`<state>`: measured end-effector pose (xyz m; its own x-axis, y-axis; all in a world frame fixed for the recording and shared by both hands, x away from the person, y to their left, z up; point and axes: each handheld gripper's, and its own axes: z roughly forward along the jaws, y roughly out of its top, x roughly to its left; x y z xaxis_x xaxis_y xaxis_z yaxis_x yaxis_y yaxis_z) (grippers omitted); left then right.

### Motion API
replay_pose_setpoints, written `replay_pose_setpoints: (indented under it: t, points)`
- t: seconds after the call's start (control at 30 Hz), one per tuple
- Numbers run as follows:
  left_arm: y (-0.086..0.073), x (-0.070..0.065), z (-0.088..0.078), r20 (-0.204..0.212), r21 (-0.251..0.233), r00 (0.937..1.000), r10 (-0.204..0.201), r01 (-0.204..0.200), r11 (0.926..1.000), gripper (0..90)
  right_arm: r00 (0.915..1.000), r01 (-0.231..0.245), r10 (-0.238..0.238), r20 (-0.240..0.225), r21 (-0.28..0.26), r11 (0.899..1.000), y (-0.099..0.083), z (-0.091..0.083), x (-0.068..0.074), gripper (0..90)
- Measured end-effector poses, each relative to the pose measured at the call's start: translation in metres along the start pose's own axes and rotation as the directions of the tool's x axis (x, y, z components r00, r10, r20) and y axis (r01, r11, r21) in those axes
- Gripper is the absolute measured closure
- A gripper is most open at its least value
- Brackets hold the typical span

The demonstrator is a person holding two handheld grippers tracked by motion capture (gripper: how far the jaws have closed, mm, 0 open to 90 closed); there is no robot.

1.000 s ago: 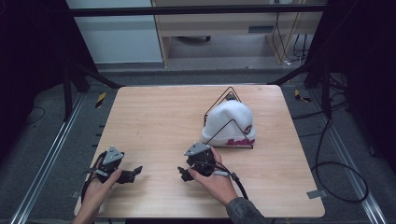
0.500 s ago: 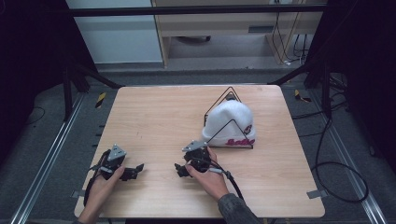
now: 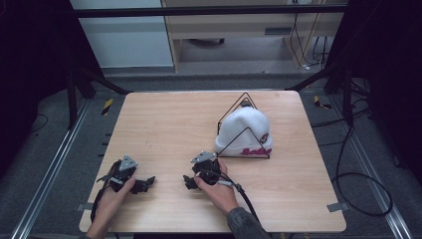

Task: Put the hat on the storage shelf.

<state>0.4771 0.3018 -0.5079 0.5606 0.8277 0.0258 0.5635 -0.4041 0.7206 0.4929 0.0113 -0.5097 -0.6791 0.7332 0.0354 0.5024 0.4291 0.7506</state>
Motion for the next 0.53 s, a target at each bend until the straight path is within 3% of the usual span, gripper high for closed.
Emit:
replay_pose_setpoints:
  t: [0.2,0.53]
  points:
    - [0.0001,0.0005,0.0005,-0.006,0.007,1.0,-0.003,0.003,1.0,1.8,0.9989,0.031,-0.031,0.035,0.017,0.999,0.0004,0.0021,0.0046,10.5]
    - [-0.0003,0.0003,0.0005,-0.008,0.008,0.9999,-0.007,0.007,0.9999,0.7,0.999,0.034,-0.035,0.029,0.014,0.999,-0.0049,-0.0027,0.0081,10.4]
